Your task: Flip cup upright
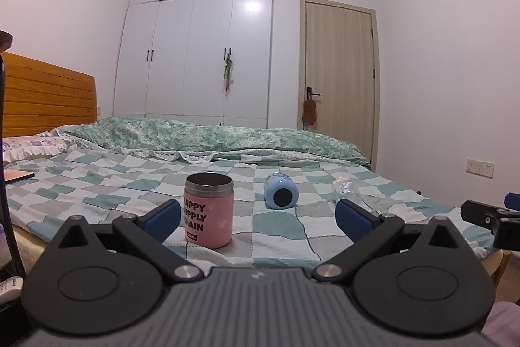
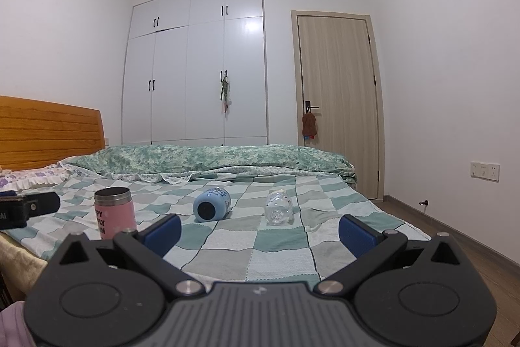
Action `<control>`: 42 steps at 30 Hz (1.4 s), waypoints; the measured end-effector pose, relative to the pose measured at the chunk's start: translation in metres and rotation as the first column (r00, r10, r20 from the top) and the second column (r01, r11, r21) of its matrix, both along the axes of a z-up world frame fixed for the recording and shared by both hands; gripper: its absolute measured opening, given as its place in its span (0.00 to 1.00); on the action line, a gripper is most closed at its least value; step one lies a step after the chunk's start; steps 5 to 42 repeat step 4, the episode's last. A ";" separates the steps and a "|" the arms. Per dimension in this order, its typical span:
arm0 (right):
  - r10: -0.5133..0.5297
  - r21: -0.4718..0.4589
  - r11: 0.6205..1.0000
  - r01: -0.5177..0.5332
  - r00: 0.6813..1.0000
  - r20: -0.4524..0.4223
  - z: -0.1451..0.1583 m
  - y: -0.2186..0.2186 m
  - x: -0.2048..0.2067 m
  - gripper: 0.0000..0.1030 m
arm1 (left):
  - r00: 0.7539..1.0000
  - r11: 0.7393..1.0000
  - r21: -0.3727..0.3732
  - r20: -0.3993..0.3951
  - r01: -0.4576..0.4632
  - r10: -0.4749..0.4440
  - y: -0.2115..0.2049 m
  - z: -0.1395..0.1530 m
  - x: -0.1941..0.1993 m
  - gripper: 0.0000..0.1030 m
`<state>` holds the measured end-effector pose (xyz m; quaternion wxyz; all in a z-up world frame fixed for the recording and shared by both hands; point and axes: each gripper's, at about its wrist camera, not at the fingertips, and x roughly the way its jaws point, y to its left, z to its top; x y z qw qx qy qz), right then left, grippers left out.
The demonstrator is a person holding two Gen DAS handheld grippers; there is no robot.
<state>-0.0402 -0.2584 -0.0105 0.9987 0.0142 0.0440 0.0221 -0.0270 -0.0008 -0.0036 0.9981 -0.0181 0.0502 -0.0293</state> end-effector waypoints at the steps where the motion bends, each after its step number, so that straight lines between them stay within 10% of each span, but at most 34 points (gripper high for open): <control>1: 0.000 0.000 1.000 0.000 1.000 0.000 0.000 0.000 0.000 1.00 | 1.000 1.000 0.002 -0.004 0.007 -0.007 -0.001 0.000 0.000 1.00; 42: 0.000 -0.001 1.000 0.000 1.000 0.000 0.000 0.000 0.000 1.00 | 1.000 1.000 0.010 -0.005 0.006 -0.006 -0.003 -0.001 0.000 1.00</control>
